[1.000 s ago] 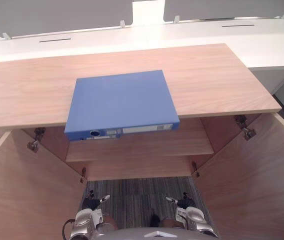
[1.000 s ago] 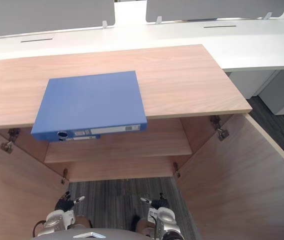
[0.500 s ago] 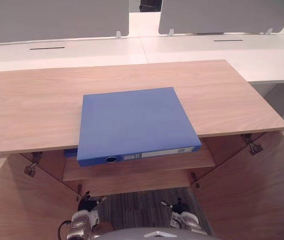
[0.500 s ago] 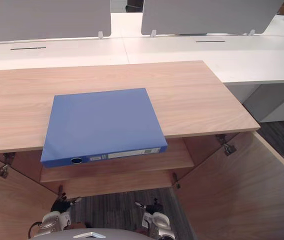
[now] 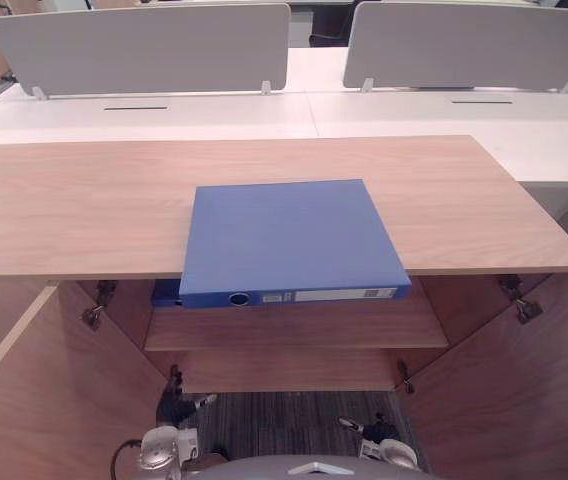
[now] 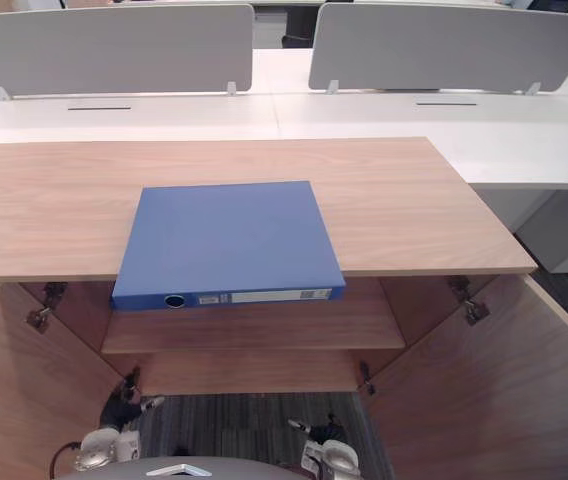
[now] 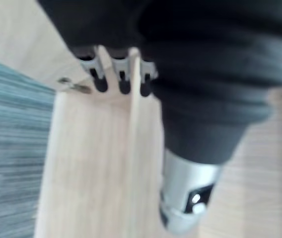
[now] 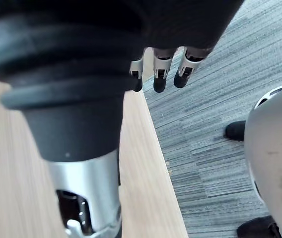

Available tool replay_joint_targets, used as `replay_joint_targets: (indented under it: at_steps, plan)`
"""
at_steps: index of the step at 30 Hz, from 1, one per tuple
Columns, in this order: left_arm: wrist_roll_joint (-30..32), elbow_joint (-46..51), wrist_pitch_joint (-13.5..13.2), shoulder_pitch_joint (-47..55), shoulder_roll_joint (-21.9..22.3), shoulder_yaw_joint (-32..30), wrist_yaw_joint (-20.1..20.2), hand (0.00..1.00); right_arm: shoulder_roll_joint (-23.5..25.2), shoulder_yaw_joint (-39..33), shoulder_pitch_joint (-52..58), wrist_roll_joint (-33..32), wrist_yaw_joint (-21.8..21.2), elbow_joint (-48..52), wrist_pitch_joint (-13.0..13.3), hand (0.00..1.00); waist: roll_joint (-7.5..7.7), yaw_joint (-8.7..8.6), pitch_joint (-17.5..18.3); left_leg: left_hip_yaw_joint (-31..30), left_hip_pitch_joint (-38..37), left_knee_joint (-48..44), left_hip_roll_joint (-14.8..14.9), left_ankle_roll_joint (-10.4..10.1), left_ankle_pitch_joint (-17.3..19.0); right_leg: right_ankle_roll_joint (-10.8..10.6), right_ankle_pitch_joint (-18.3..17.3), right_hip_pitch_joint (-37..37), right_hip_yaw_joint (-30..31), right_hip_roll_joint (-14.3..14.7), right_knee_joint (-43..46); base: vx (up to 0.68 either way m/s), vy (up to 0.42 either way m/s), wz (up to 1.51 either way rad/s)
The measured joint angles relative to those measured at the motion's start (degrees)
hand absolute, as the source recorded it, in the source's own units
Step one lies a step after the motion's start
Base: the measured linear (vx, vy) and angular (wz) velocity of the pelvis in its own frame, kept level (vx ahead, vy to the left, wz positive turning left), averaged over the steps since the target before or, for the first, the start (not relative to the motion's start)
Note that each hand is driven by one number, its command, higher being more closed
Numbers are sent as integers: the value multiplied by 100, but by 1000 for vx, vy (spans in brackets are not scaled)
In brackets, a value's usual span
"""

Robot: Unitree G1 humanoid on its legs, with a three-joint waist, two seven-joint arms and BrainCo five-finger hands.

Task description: Walk over to the cabinet, pick up the folder, carry it to the office cabinet, place the folder inside the office cabinet, then close the office cabinet door

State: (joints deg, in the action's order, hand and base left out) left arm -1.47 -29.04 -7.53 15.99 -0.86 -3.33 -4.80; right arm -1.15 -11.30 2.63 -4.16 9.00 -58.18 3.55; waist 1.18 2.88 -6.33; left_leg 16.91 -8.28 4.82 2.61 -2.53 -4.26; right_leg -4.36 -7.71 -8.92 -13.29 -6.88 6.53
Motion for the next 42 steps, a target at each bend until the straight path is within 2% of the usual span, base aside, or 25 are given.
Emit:
replay_joint_targets:
  at_steps: [3, 8, 15, 20, 29, 36, 42]
  plan:
    - [-72, 978, -118, 365, -99, 162, 23, 0, -2, 168, 114, -1, -1, 232, 1, 0, -3, 17, -2, -78, 23, 2, -68, 23, 5, -33, -20, -10, -56, -65, 5, -2, 38, 10]
    - [-173, 2038, -325, 713, -135, 362, 189, 0, -7, 309, 176, 4, -10, 397, 3, 0, -61, 59, 2, -149, -52, 2, -149, 82, 33, -86, -44, -145, -156, -158, -11, 16, 37, 11]
    - [-168, 3224, -556, 930, -181, 712, 284, 0, 43, 444, 166, 7, -9, 541, 3, 0, -62, 100, 11, -174, -110, 2, -179, 90, 57, -102, -37, -256, -187, -165, -90, 5, 5, 0]
    - [-51, 4001, -792, 979, -501, 805, 245, 0, -16, 580, 153, 8, -9, 441, 7, 0, -74, 167, 51, -203, -160, 11, -184, 86, 64, -98, -34, -321, -184, -152, -129, 0, 0, 0]
    - [298, 4198, -895, 1090, -599, 671, -223, 0, -103, 648, -14, 12, -1, 56, 13, 0, -96, 195, 100, -272, -160, 15, -193, 87, 63, -49, -29, -345, -194, -133, -156, -2, 2, 1]
    - [642, 4247, -895, 1129, -621, 516, -368, 0, -173, 668, -26, 17, 1, -139, 11, 0, -70, 201, 128, -327, -181, 16, -203, 89, 61, -22, -23, -418, -248, -129, -210, -2, 2, 3]
    - [656, 4910, -1022, 1140, -810, 397, -362, 0, -181, 679, -25, 232, -5, -152, 11, 0, -64, 188, 145, -418, -190, 17, -214, 88, 61, -14, -27, -492, -324, -120, -263, -4, -3, 6]
